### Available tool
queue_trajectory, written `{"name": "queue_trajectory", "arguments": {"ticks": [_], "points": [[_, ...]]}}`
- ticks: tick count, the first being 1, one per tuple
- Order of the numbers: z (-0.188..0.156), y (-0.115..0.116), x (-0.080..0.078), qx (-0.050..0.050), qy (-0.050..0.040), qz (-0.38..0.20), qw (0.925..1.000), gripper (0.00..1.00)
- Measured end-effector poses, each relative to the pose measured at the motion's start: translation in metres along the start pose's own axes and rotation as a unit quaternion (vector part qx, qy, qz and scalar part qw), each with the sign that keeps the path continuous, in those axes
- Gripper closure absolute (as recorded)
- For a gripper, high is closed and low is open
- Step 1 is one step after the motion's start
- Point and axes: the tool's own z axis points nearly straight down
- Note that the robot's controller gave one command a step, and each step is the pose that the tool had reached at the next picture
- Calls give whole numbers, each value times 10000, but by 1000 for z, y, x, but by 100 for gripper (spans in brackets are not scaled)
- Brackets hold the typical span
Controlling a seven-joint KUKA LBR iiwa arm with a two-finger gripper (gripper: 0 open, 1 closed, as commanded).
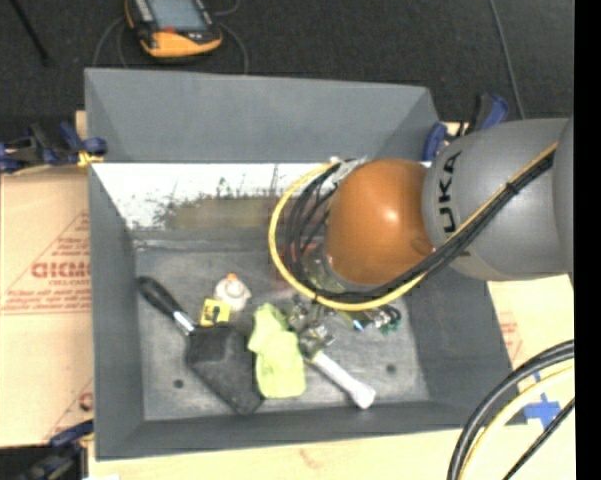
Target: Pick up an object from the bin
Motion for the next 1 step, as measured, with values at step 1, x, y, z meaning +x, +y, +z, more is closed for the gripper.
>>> {"name": "queue_trajectory", "arguments": {"ticks": [1], "points": [[-38, 87, -23, 3, -24, -1706, 9853, 100]]}}
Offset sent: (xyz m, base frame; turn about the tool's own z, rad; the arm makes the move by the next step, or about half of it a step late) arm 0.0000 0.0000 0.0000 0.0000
